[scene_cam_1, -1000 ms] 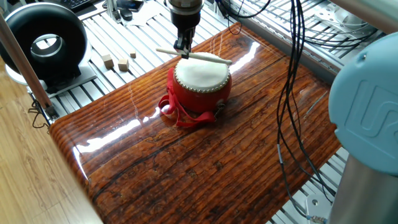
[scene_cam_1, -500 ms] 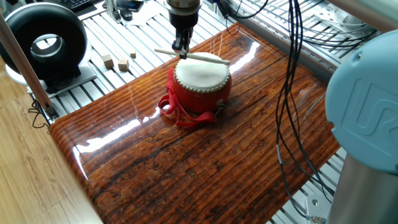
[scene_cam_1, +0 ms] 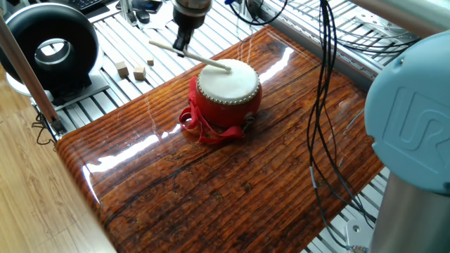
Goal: Play the drum
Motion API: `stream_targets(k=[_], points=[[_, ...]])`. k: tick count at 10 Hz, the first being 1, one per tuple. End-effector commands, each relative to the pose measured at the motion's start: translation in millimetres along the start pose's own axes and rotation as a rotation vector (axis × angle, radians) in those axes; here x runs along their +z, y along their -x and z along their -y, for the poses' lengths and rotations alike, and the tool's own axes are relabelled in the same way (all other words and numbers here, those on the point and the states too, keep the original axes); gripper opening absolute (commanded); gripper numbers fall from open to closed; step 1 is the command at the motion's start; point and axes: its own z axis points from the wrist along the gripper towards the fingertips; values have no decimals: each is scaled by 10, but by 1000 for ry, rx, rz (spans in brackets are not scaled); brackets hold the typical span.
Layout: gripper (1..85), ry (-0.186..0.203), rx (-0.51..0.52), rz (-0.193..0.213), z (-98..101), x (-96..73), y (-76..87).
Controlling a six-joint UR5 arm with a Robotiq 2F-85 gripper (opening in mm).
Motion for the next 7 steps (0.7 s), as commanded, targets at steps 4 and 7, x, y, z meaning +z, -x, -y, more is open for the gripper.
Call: stream_targets(k=[4, 7], points=[[10, -4, 36, 20, 38, -1, 33], [10, 172, 221, -415, -608, -274, -883]])
